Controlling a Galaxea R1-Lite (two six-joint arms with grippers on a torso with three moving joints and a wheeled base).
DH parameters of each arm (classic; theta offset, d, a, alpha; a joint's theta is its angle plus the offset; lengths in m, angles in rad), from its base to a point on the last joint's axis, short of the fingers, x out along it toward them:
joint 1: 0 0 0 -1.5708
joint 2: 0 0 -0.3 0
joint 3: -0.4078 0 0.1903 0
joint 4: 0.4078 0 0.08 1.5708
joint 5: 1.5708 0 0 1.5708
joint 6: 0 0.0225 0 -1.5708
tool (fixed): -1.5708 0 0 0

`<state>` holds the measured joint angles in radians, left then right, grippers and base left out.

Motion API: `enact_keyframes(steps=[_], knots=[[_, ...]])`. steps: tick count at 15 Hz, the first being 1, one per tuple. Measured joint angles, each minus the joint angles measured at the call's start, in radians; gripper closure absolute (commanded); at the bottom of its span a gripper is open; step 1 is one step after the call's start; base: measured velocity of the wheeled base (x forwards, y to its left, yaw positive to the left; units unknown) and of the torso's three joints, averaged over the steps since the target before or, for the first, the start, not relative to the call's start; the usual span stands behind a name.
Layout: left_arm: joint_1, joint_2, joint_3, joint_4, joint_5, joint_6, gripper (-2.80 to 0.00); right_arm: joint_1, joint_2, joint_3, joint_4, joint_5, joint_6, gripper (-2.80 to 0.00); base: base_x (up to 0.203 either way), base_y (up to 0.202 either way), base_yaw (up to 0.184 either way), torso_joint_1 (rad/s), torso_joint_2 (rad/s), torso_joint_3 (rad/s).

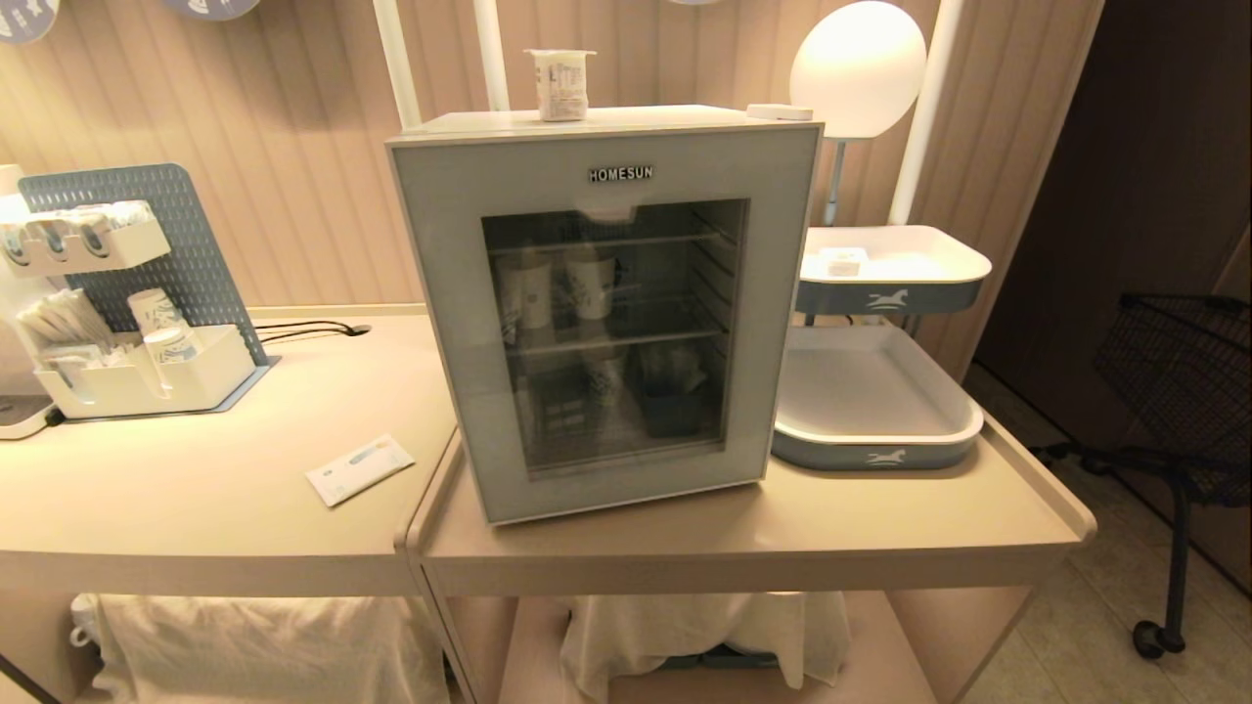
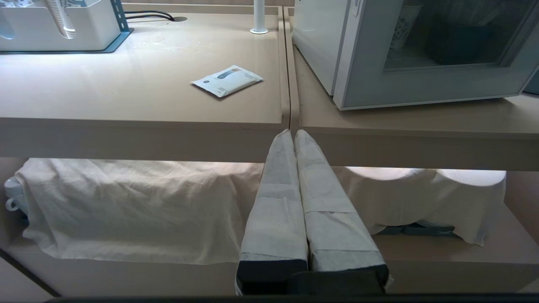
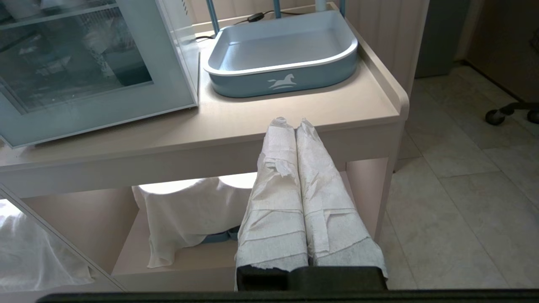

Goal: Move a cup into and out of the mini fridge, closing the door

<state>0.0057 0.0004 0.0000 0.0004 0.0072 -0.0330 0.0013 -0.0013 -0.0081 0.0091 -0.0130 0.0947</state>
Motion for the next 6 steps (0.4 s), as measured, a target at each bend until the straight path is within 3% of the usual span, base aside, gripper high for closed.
enact_keyframes(steps=[6], knots=[[0.000,0.000,0.000,0.000,-0.001,0.006,0.00,0.000,0.000,0.005,-0.021,0.004,-0.017,0.00,0.000,0.000,0.000,0.000,0.00,0.000]])
